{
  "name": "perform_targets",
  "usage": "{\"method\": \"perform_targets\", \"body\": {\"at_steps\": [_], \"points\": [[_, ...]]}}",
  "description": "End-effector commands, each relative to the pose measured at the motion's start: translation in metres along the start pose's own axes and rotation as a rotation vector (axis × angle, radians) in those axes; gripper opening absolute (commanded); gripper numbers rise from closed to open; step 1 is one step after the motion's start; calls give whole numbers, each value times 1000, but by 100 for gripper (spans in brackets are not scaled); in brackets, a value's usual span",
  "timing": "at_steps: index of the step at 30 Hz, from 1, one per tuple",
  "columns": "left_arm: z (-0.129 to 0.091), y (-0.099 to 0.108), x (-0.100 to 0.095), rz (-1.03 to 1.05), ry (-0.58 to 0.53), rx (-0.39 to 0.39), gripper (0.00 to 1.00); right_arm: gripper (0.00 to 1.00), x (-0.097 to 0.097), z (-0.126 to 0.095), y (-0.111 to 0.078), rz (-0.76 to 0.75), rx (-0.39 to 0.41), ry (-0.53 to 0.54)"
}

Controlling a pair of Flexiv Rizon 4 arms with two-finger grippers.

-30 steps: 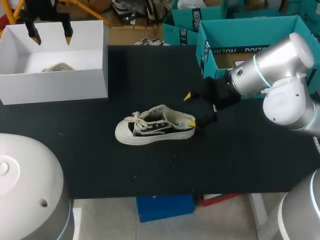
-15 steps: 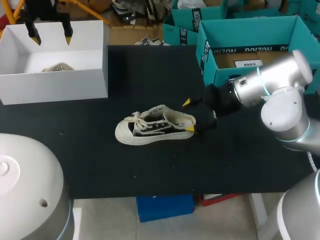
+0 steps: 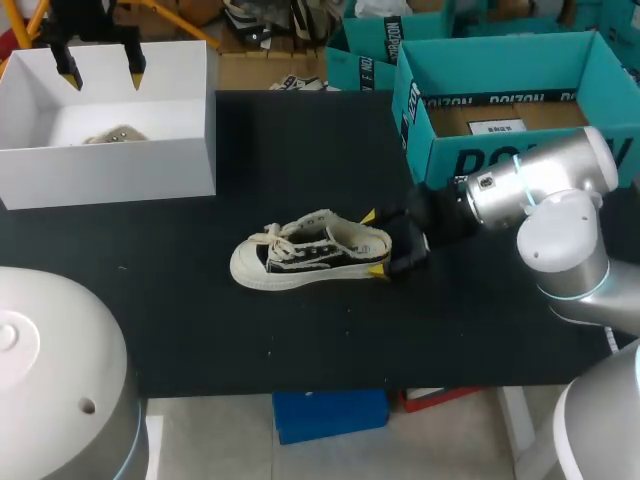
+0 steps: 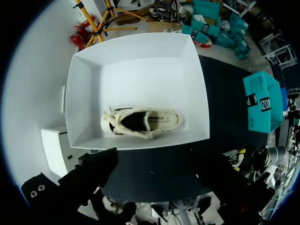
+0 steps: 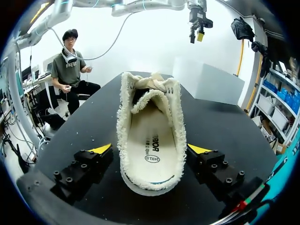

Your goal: Take the shoe out of the shoebox, open the shoe tongue, remove and reinsert the insole, then place the shoe into the shoebox

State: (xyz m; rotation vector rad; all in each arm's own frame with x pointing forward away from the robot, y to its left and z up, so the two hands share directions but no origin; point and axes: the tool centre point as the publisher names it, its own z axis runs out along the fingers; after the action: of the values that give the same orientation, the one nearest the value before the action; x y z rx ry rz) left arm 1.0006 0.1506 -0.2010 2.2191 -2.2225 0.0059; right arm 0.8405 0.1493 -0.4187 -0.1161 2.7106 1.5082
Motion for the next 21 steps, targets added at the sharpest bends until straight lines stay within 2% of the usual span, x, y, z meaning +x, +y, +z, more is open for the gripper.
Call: {"method": "perform_targets", "body": {"at_steps": [1,21], "points": [[-1,0,0,-1,-1,-2,100,100,-5,12,-5,2,-16,3],[-1,0,0,-1,-1,-2,100,100,-4,31,-6,14,-54,10]]}}
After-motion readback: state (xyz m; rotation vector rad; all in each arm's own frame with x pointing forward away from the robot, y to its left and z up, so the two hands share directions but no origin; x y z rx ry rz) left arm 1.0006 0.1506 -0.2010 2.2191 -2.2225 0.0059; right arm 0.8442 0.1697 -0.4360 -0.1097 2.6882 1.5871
